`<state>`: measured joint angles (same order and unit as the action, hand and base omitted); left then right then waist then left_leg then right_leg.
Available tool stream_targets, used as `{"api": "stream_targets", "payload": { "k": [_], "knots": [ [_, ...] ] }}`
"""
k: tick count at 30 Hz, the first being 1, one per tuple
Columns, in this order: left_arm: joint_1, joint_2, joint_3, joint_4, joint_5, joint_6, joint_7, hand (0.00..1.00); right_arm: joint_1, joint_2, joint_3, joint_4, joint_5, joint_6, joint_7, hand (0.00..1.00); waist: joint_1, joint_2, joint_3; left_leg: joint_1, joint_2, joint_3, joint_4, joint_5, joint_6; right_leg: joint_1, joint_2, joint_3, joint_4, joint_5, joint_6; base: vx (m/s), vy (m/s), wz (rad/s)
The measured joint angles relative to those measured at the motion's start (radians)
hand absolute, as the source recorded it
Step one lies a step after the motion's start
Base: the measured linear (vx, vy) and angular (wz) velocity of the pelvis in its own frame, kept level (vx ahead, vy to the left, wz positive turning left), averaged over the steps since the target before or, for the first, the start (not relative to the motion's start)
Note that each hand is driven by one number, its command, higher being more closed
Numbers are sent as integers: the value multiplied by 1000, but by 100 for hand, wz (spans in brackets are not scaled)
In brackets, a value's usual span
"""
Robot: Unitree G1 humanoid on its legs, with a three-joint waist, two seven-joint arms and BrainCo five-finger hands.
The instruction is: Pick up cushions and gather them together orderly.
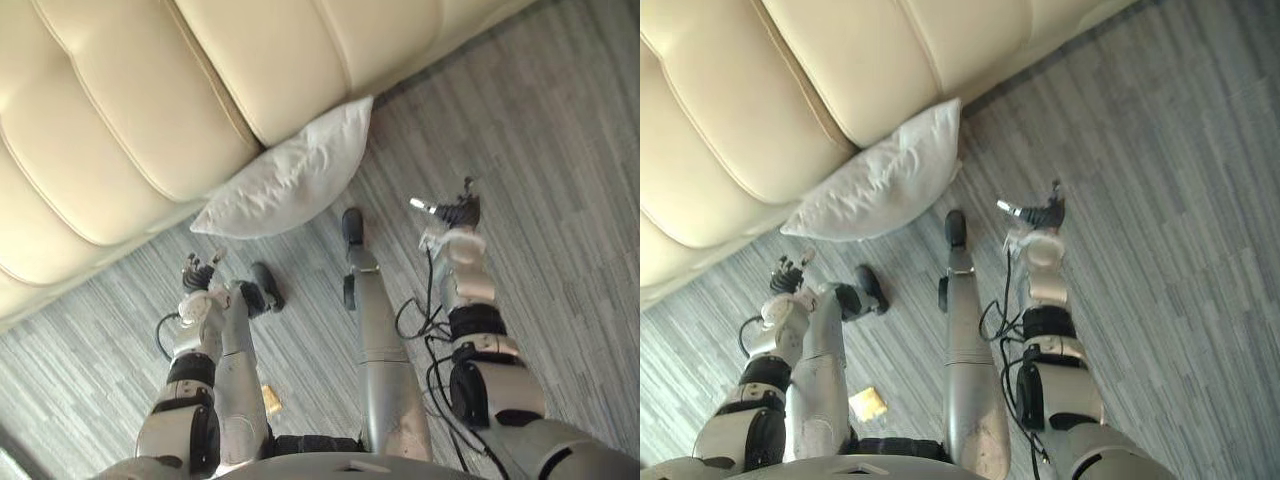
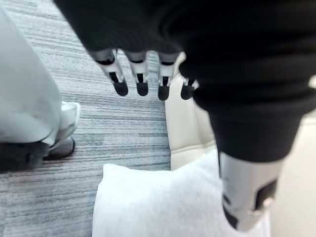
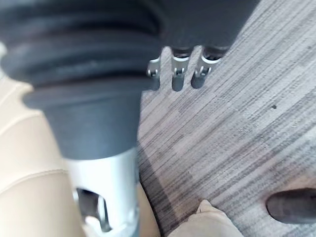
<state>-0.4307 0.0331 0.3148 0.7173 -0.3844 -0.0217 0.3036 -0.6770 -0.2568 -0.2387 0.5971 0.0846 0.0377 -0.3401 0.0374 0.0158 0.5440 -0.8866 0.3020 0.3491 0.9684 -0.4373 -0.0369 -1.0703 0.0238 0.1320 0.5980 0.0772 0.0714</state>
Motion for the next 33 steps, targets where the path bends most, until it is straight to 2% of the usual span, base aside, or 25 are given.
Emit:
{"api": "stream_targets", "payload": {
  "k": [4, 9, 11, 16, 23, 25, 29, 30, 31, 33],
  "knots": [
    [-26, 16, 20, -11, -57, -3, 25, 0, -54, -43, 5, -1, 9, 1, -11, 0, 16, 1, 8, -147, 5, -52, 93, -8, 2, -137, -12, -30, 111, -34, -8, -70, -14, 25],
    [-27, 33, 12, -64, -63, -2, 33, 0, -94, -86, 35, -46, 37, -8, -15, 0, 21, 1, 8, -252, 1, -79, 134, -2, 13, -226, -30, -46, 152, -39, -3, -58, -4, 18],
    [-29, 44, -20, -101, -47, -2, 33, 0, -113, -104, 49, -66, 41, -13, -20, 0, 18, 1, 8, -300, -10, -87, 136, 7, 21, -266, -52, -63, 155, -35, -3, -61, 5, 20],
    [-68, 59, -87, -152, -24, -3, 40, 0, -166, -110, 100, -78, 45, -16, -42, 0, 20, 1, 8, -385, -16, -114, 167, 19, 16, -341, -71, -87, 201, -31, -5, -32, -7, 15],
    [-128, 63, -175, -196, 16, -1, 64, 0, -244, -81, 233, -187, 36, -23, -49, 0, 20, 1, 8, -465, -21, -133, 202, 25, 17, -415, -80, -94, 242, -36, -1, -43, -4, 7],
    [-158, 65, -204, -200, 45, -1, 75, 0, -260, -46, 279, -232, 25, -34, -55, 0, 17, 1, 8, -482, -27, -136, 201, 30, 19, -431, -86, -96, 242, -36, -1, -66, -1, 11],
    [-196, 65, -264, -240, 83, 1, 97, 0, -277, 17, 295, -300, 0, -34, -87, 0, 11, 1, 8, -518, -32, -158, 203, 40, 13, -450, -90, -112, 239, -32, -1, -67, -3, 6],
    [-208, 64, -290, -245, 106, 3, 107, 0, -279, 35, 295, -315, -10, -35, -108, 100, 11, 1, 8, -523, -32, -158, 204, 41, 13, -456, -91, -112, 242, -31, -2, -32, -6, 1],
    [-212, 63, -303, -255, 118, 4, 110, 100, -281, 43, 295, -324, -11, -35, -122, 100, 9, 1, 8, -527, -32, -158, 206, 42, 12, -460, -91, -112, 248, -31, -3, 0, 0, 0],
    [-222, 53, -335, -278, 137, 10, 113, 100, -280, 71, 295, -351, -13, -35, -134, 100, 3, 1, 8, -535, -31, -158, 218, 42, 12, -470, -91, -110, 260, -27, -9, -27, -6, -2]
  ]
}}
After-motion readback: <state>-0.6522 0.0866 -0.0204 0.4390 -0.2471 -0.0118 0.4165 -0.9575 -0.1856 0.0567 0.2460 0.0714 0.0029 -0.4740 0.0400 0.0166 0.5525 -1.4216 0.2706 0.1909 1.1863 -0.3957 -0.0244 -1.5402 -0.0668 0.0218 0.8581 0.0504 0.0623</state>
